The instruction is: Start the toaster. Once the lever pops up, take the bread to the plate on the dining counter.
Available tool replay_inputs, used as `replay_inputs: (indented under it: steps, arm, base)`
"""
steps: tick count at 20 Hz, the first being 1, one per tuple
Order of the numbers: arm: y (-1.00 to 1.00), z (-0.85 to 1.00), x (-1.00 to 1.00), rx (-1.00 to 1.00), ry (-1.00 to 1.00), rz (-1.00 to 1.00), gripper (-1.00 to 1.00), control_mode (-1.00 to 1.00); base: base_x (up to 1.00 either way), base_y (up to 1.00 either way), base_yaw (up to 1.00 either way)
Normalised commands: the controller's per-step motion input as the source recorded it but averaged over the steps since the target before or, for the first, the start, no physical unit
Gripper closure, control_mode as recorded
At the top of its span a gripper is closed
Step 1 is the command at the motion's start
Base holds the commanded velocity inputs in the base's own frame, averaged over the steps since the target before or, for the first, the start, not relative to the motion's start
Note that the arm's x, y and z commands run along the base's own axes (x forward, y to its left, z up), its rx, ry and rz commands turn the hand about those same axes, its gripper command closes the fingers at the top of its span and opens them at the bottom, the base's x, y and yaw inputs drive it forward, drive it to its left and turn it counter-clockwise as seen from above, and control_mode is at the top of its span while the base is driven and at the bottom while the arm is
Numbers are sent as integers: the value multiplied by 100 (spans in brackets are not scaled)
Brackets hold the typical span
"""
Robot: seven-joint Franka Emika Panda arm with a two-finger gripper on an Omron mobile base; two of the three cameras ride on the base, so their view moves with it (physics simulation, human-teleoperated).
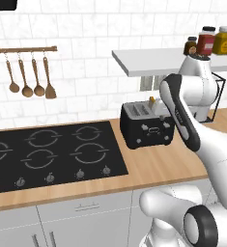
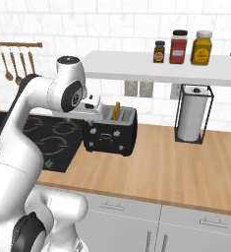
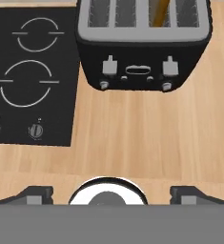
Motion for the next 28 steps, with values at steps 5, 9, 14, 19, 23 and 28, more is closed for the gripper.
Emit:
replay_inputs:
  steps: [5,9,14,19,23,28]
  arm:
    - [-27,-19,4,-2,-19,-2,-100,-100]
    - [-43,-22,21,0,-22,0,100,-100]
    - [-36,-8,42,0,3,0,100,-100]
    - [-26,-14,54,0,9,0,100,-100]
    - [-34,-28,44,0,0,0,100,-100]
    - [-9,-52,50,0,1,0,100,-100]
  base:
    - [0,0,0]
    - [0,0,0]
    - [0,0,0]
    - [0,0,0]
    - [0,0,0]
    - [0,0,0]
